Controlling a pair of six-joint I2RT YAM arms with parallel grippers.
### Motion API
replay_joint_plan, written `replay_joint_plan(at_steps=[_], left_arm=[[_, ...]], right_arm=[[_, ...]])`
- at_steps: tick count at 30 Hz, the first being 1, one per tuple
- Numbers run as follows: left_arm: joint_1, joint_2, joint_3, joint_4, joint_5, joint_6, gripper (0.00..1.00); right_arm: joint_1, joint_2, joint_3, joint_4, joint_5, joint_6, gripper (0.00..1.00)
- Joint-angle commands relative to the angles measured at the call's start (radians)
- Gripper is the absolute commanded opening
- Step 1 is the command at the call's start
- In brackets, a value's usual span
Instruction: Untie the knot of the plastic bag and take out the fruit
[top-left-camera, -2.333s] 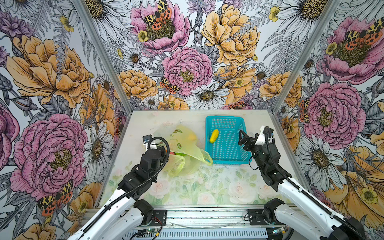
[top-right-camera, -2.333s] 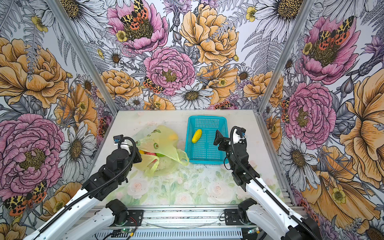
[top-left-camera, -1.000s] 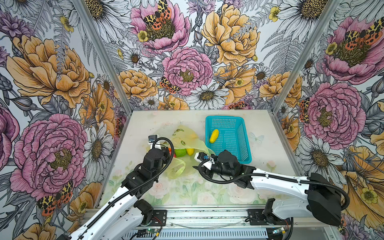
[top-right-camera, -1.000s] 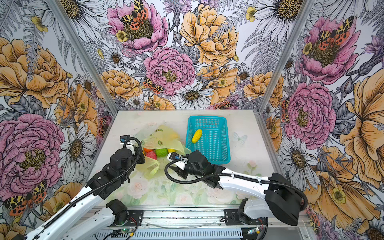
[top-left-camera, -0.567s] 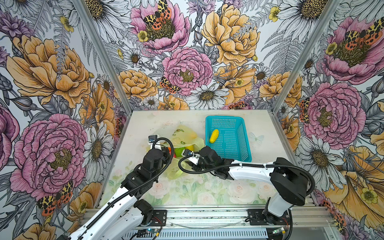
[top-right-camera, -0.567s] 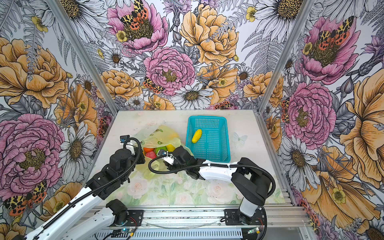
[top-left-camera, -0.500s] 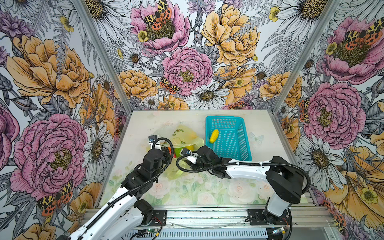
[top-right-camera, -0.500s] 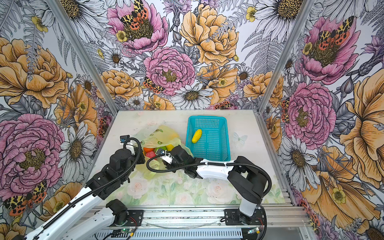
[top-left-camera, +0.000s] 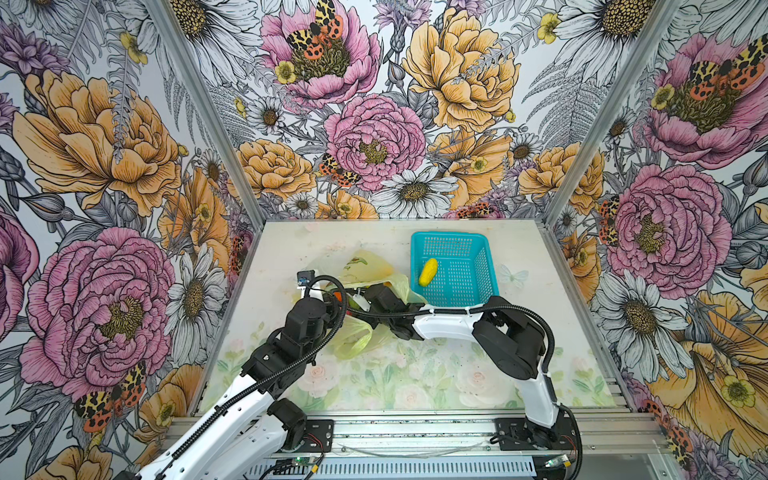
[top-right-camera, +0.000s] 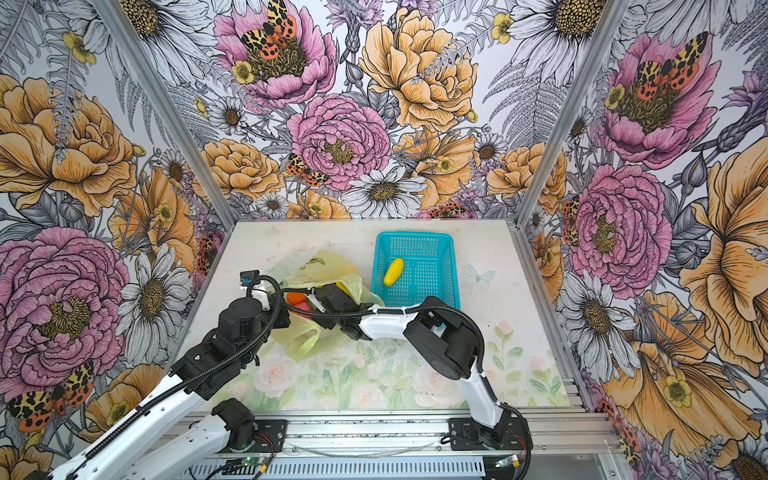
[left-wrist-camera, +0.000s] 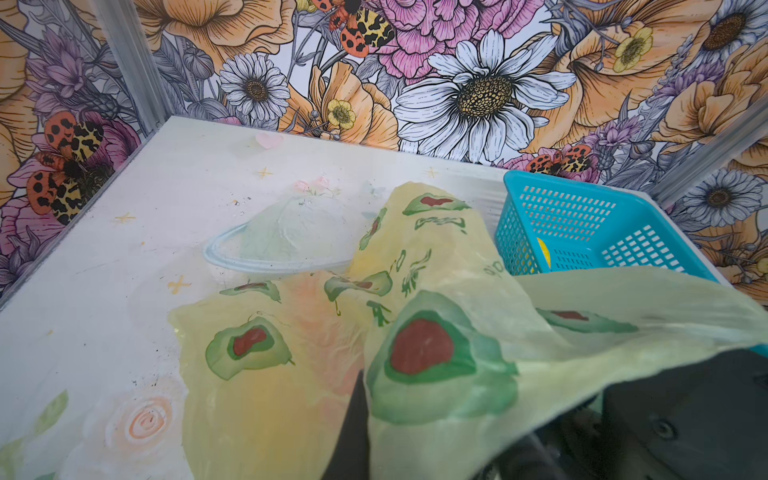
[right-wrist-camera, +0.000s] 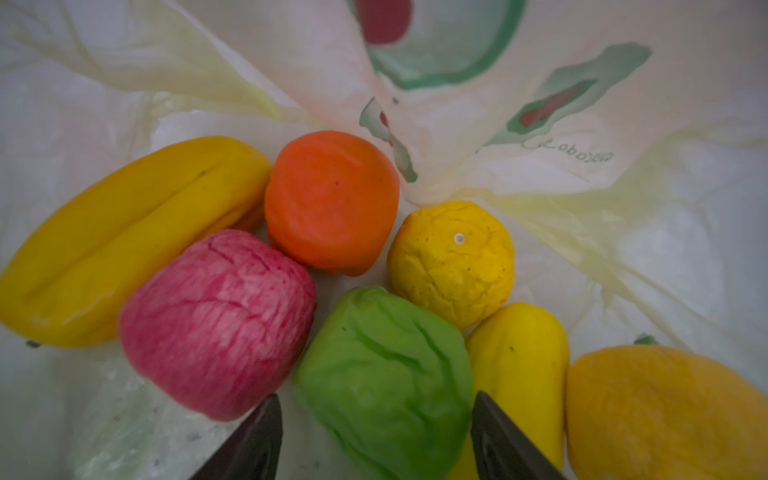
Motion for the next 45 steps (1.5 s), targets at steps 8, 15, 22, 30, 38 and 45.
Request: replay_joint_plan(at_steps=[8, 15, 22, 30, 38, 45], left_arm=[[-0.012, -0.011, 0.011, 0.023, 0.032, 0.02, 0.0], [-0.013, -0.009, 0.011, 0.024, 0.032, 0.02, 0.0], [-0.012, 0.011, 0.016, 0.015, -0.002, 0.012, 0.0], [-0.01, 0.023, 0.021, 0.009, -0.011, 0.008, 0.0], [-0.008, 0.026, 0.021, 0.009, -0.017, 0.007, 0.0], [-0.005, 0.031, 0.021, 0.009, -0.019, 0.007, 0.0]], right_arm=[[-0.007, 0.142, 0.169, -0.107, 0.078, 0.032, 0.78], [0.0, 0.132, 0.154, -0.085, 0.03, 0.032, 0.57], [0.003, -0.014, -0.008, 0.033, -0.022, 0.047, 0.41], [0.015, -0.214, -0.184, 0.1, -0.077, 0.035, 0.25], [0.018, -0.435, -0.368, 0.171, -0.096, 0.025, 0.2], [0.018, -0.643, -0.585, 0.342, -0.171, 0.01, 0.2]])
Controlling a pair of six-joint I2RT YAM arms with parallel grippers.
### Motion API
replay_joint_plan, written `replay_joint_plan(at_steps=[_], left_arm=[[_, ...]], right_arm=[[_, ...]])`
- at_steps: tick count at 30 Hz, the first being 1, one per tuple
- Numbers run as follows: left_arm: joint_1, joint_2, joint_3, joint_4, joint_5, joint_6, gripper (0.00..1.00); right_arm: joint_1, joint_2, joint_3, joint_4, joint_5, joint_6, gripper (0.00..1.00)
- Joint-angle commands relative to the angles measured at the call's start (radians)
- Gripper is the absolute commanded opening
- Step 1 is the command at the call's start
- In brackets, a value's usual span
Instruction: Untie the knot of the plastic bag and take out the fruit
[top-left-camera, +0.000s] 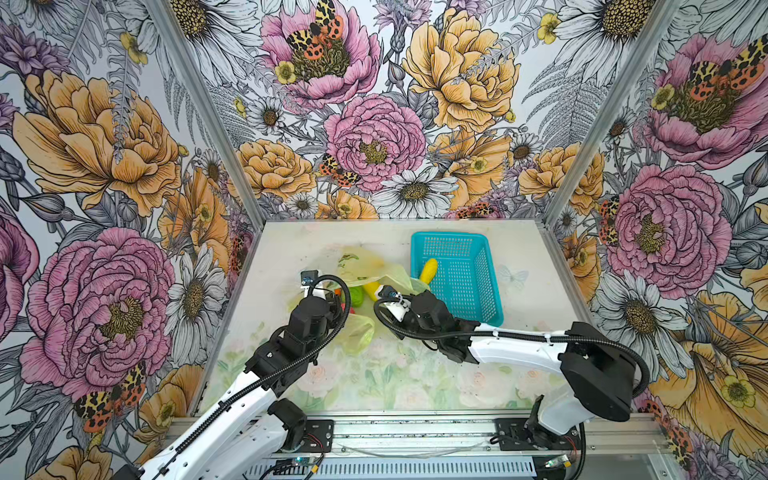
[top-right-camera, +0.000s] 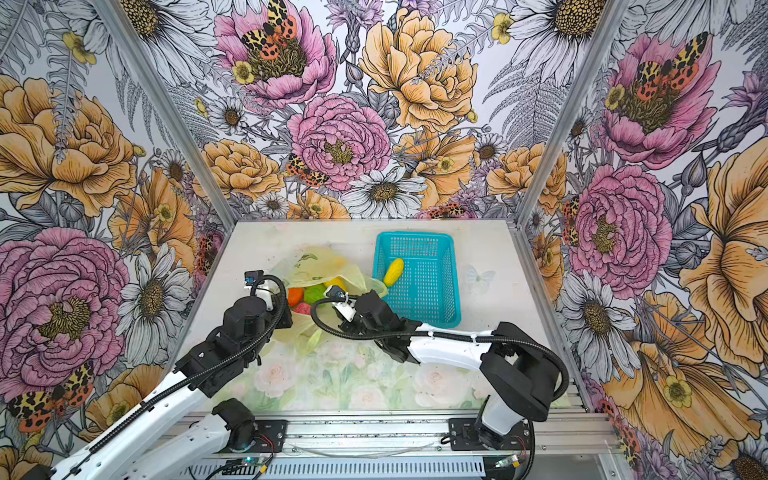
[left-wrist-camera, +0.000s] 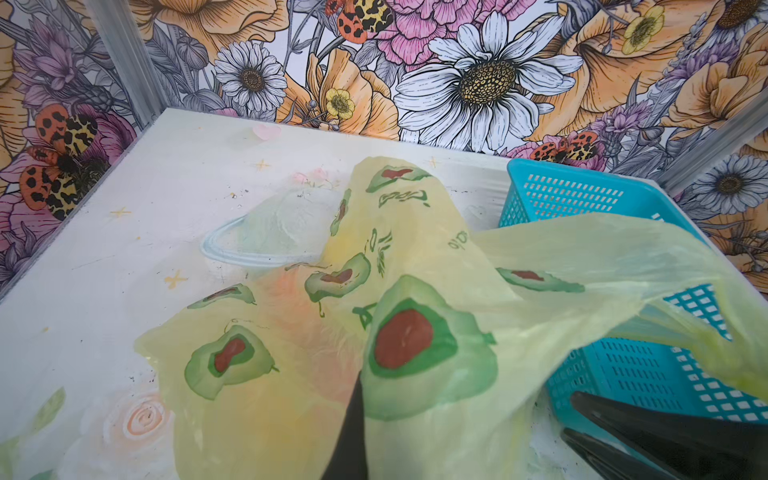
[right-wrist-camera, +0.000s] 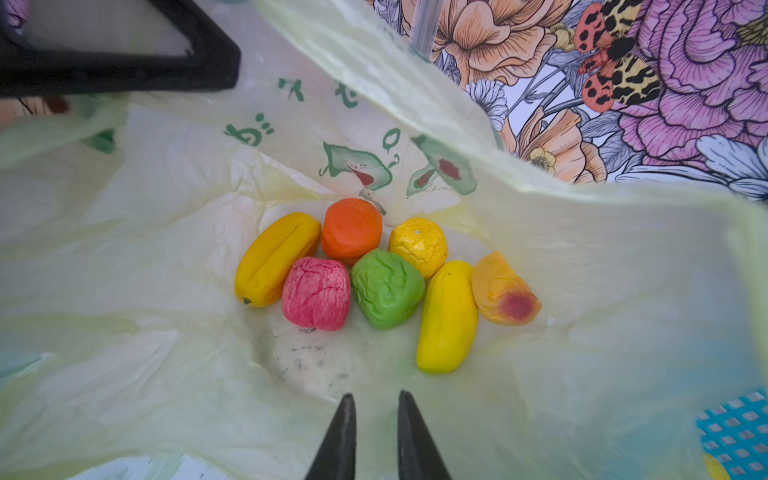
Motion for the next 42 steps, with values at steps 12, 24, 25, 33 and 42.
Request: replay_joint_plan(at_steps=[12, 24, 25, 33, 42], left_arm=[[0.002, 0.001, 0.019, 0.007, -0.021, 0.004, 0.0], [0.003, 0.004, 0.02, 0.006, -0.021, 0.002, 0.0], [0.002, 0.004, 0.02, 0.007, -0.02, 0.002, 0.0], [0.003, -0.002, 0.019, 0.006, -0.02, 0.001, 0.0], [0.005, 0.002, 0.019, 0.006, -0.022, 0.001, 0.0]], right_arm=[[0.004, -0.386, -0.27, 0.187, -0.079, -0.014, 0.16], [-0.03, -0.736, -0.428, 0.177, -0.002, 0.047, 0.12], [-0.039, -0.748, -0.433, 0.177, 0.017, 0.054, 0.12], [-0.239, -0.715, -0.417, 0.151, 0.206, 0.22, 0.09], [-0.393, -0.467, -0.282, 0.111, -0.232, 0.289, 0.26]])
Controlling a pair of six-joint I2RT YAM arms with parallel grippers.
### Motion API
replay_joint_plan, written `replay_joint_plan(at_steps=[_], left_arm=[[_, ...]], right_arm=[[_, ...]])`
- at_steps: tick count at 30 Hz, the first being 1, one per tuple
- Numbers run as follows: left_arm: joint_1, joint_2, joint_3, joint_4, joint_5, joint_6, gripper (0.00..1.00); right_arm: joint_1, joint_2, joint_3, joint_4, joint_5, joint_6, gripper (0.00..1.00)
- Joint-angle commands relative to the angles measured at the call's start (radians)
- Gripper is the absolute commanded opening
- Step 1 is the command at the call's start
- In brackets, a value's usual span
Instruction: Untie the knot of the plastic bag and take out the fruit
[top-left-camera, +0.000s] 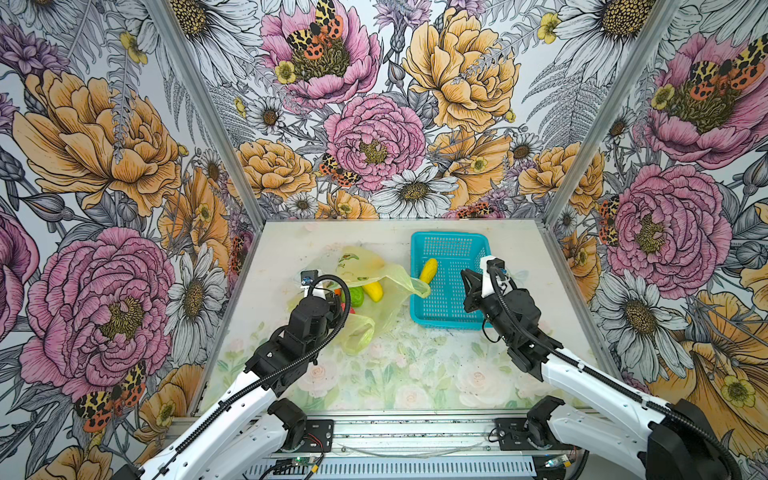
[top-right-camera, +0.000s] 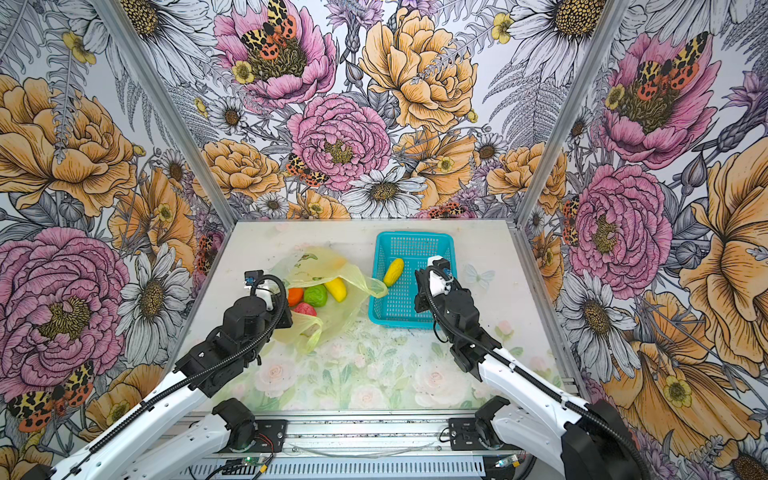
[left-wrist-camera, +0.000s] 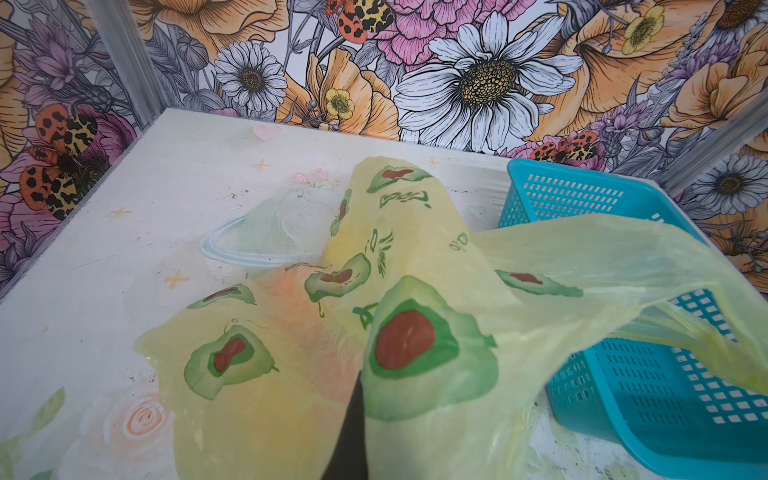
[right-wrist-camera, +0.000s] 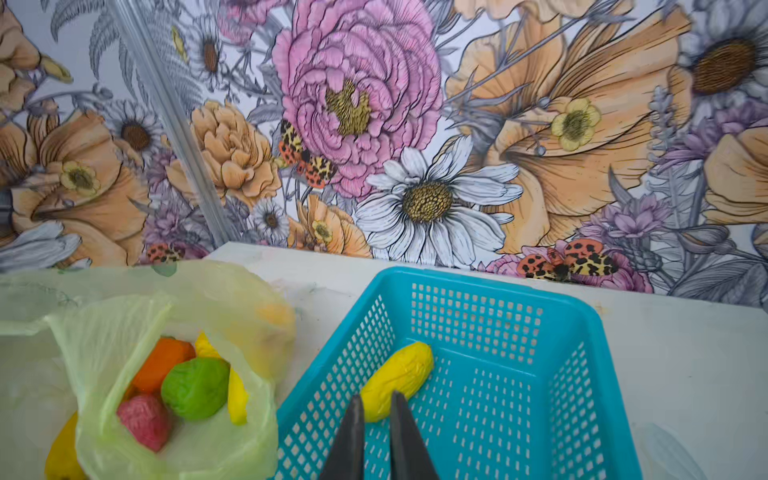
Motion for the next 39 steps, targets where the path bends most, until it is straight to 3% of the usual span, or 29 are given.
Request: replay_joint_plan(at_steps=[1, 6, 10, 13, 16, 20, 24, 30, 36, 39], left_arm=[[0.005, 0.003, 0.02, 0.005, -0.023, 0.002, 0.0], [0.004, 0.004, 0.02, 0.006, -0.021, 0.002, 0.0], [0.005, 0.006, 0.02, 0.006, -0.018, 0.002, 0.0], [0.005, 0.003, 0.021, 0.004, -0.015, 0.002, 0.0], [0.005, -0.003, 0.02, 0.005, -0.015, 0.002, 0.0], [0.004, -0.008, 0.02, 0.004, -0.011, 0.002, 0.0], [0.002, -0.008, 0.02, 0.006, -0.006, 0.005, 0.0], [0.001, -0.008, 0.019, 0.019, 0.026, 0.014, 0.0], [0.0, -0.007, 0.019, 0.024, 0.035, 0.016, 0.0], [0.0, -0.007, 0.02, 0.023, 0.04, 0.017, 0.0]], right_arm=[[0.071, 0.017, 0.009, 0.074, -0.252, -0.025, 0.32], [0.299, -0.031, -0.028, 0.083, -0.23, -0.219, 0.45], [0.353, 0.071, 0.028, 0.048, -0.3, -0.284, 0.44], [0.369, 0.223, 0.081, 0.084, -0.303, -0.319, 0.37], [0.363, 0.395, 0.13, 0.179, -0.239, -0.309, 0.36], [0.36, 0.622, 0.296, 0.166, -0.165, -0.275, 0.37], [0.36, 0.81, 0.453, 0.145, -0.056, -0.208, 0.45], [0.357, 0.987, 0.637, 0.087, 0.045, -0.103, 0.59], [0.358, 1.112, 0.767, 0.03, 0.026, -0.061, 0.7], [0.359, 1.167, 0.83, 0.0, 0.022, -0.041, 0.72]])
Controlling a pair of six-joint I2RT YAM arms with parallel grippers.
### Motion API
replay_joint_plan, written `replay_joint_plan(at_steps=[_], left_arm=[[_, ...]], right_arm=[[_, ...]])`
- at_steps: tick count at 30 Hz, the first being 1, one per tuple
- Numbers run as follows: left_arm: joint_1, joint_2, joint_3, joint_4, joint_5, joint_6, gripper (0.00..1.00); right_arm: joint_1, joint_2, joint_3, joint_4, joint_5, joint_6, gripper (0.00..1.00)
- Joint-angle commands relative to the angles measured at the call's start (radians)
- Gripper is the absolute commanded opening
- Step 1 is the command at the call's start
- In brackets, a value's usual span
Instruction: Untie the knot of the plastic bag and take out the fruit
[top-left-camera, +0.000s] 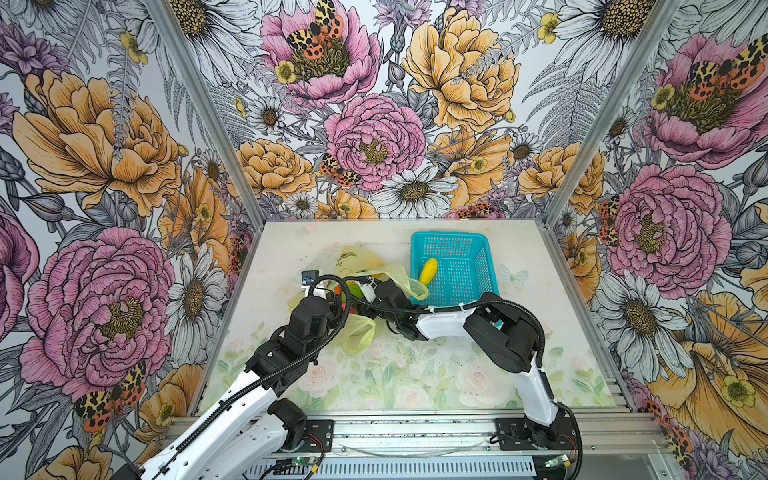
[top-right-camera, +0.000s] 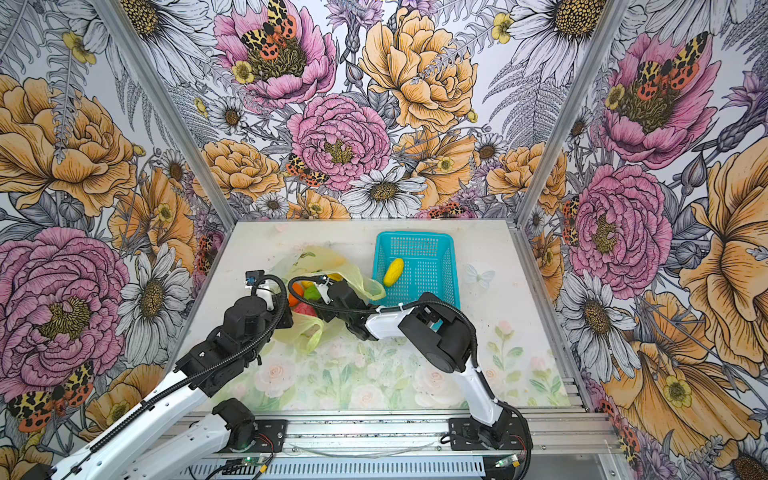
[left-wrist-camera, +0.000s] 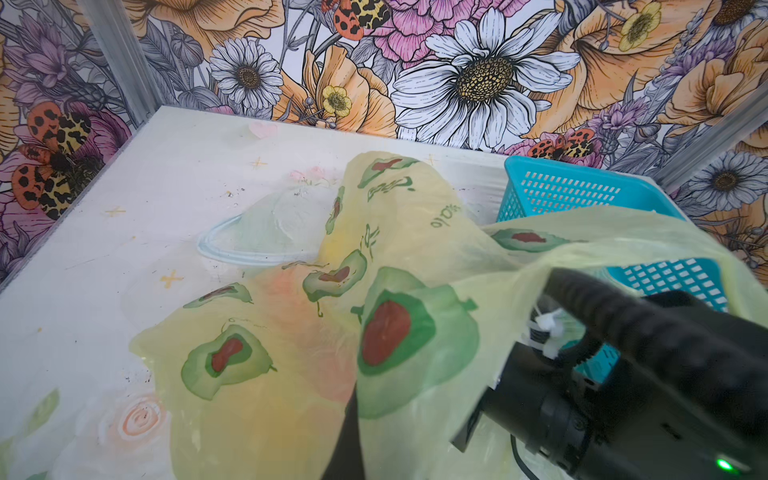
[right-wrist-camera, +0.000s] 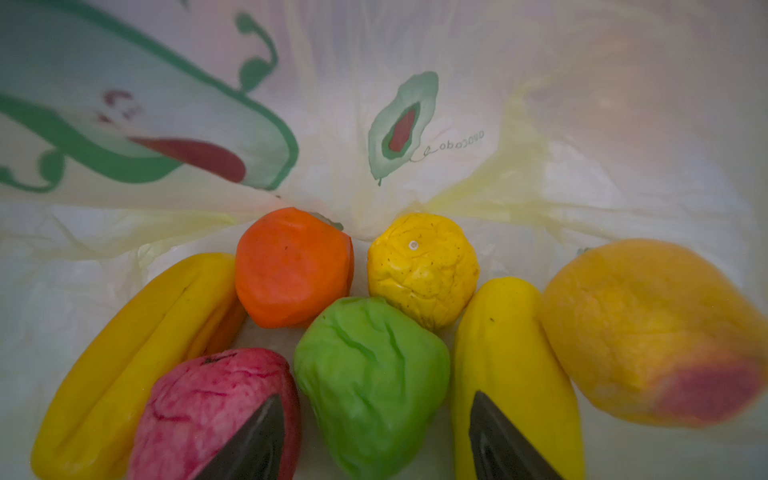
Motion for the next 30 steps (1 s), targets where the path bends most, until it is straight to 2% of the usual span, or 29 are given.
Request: replay_joint_plan(at_steps=[1, 7, 10, 13, 17, 30], left_arm=[[0.0, -0.01, 0.021, 0.023, 0.027, 0.018, 0.0], [-0.002, -0.008, 0.021, 0.026, 0.033, 0.02, 0.0], [-0.003, -0.006, 0.021, 0.025, 0.033, 0.019, 0.0], [-0.002, -0.004, 0.021, 0.024, 0.03, 0.019, 0.0], [-0.002, 0.0, 0.022, 0.023, 0.018, 0.016, 0.0], [0.0, 0.005, 0.024, 0.014, -0.003, 0.01, 0.0]], right_arm=[[-0.004, 0.064, 0.078, -0.046, 0.016, 0.047, 0.72], [-0.002, 0.164, 0.196, -0.121, 0.036, 0.055, 0.72], [-0.003, 0.187, 0.225, -0.141, 0.044, 0.058, 0.63], [0.0, 0.166, 0.208, -0.139, 0.044, 0.055, 0.47], [0.008, 0.085, 0.117, -0.086, 0.049, 0.037, 0.32], [0.057, -0.245, -0.25, 0.155, 0.041, -0.046, 0.07]])
